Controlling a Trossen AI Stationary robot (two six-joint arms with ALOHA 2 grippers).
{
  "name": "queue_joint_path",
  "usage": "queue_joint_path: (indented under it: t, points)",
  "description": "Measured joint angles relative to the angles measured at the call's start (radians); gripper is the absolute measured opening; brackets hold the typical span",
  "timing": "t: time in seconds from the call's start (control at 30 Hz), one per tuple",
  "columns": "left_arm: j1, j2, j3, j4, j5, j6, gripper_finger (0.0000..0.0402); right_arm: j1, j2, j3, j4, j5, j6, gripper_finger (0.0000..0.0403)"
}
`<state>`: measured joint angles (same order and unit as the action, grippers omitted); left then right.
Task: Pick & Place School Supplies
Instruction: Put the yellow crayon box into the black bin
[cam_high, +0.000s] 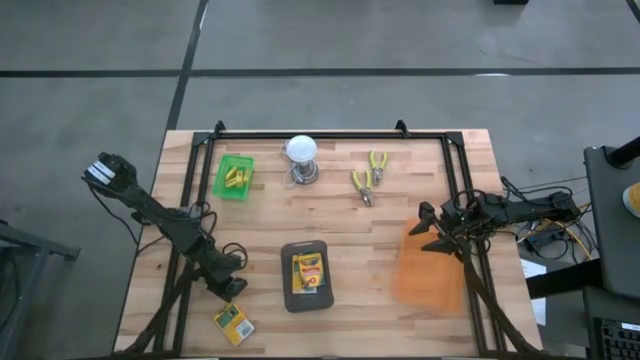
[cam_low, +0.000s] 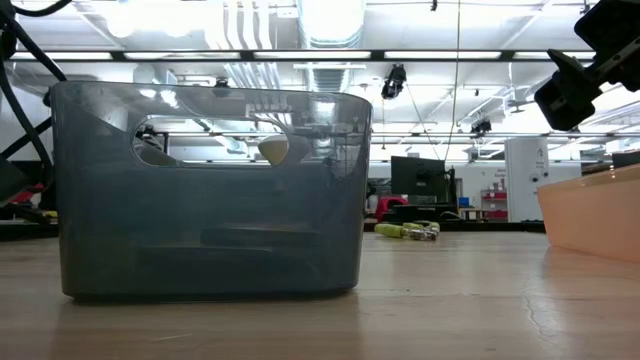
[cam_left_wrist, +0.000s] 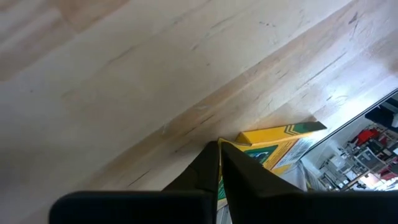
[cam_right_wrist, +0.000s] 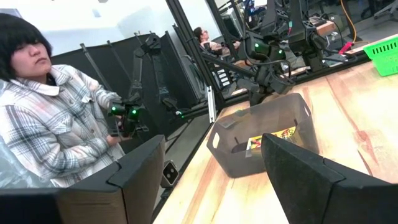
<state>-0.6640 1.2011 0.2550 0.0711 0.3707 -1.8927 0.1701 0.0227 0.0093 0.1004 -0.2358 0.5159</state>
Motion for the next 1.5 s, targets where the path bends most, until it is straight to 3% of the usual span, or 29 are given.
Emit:
queue_joint_path:
  t: [0.23,0.6,0.87,0.97,1.17,1.4,1.5]
  points:
    - [0.001,-0.012,0.0,0.0,-0.05,-0.048,0.0027,0.0,0.0,0.0,0.0,0.0,0.0,0.0261]
    - [0.001,-0.051,0.015,0.027,-0.038,-0.101,0.0151,0.0,0.0,0.0,0.0,0.0,0.0,0.0265]
    - [0.001,-0.051,0.028,-0.006,-0.048,-0.155,0.0194,0.0,0.0,0.0,0.0,0.0,0.0,0.0258]
    - [0.003,-0.051,0.026,0.007,-0.128,-0.049,0.0196,0.0,0.0,0.0,0.0,0.0,0.0,0.026]
    - [0.003,-0.053,0.052,0.049,-0.389,0.189,0.0195,0.0,0.0,0.0,0.0,0.0,0.0,0.0266]
    - [0.003,-0.054,0.107,0.171,-0.808,0.558,0.0195,0.0,0.0,0.0,0.0,0.0,0.0,0.0263]
    - [0.022,-0.058,0.135,0.188,-0.848,0.64,0.0194,0.0,0.0,0.0,0.0,0.0,0.0,0.026]
